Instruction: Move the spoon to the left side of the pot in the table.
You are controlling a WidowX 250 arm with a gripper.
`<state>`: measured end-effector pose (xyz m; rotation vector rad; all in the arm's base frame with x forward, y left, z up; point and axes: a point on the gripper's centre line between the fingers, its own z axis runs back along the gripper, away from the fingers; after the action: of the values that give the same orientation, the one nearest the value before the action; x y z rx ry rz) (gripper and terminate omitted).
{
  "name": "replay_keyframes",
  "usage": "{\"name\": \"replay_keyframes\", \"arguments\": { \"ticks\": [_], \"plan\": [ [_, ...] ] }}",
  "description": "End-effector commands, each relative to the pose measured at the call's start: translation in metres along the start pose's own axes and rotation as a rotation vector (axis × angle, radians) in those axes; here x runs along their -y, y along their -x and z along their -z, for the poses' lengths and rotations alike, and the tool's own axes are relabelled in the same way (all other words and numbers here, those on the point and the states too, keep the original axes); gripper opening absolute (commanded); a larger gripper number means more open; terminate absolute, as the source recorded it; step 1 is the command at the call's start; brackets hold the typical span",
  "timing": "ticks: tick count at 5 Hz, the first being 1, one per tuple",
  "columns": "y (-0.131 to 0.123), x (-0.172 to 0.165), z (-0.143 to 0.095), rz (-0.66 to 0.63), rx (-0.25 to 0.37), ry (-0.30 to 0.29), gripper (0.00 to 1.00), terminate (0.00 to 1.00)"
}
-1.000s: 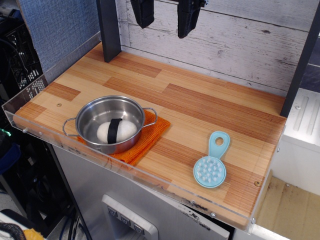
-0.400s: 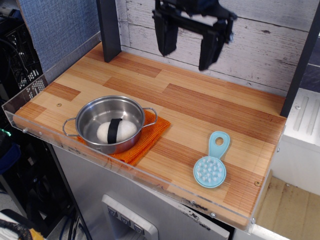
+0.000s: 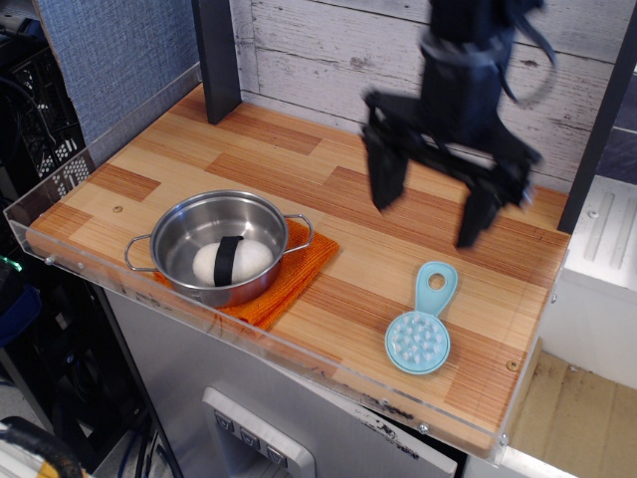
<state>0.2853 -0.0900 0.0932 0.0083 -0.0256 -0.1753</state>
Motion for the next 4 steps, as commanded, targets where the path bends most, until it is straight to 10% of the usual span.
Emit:
{"name": "replay_keyframes", "arguments": {
  "ticks": [1,4],
  "plan": [
    [0.007,0.017,0.025,-0.048,0.009,-0.043,1.00,0.00],
    [0.026,0.001,0.054,-0.115,-0.091,-0.027,1.00,0.00]
  ]
}}
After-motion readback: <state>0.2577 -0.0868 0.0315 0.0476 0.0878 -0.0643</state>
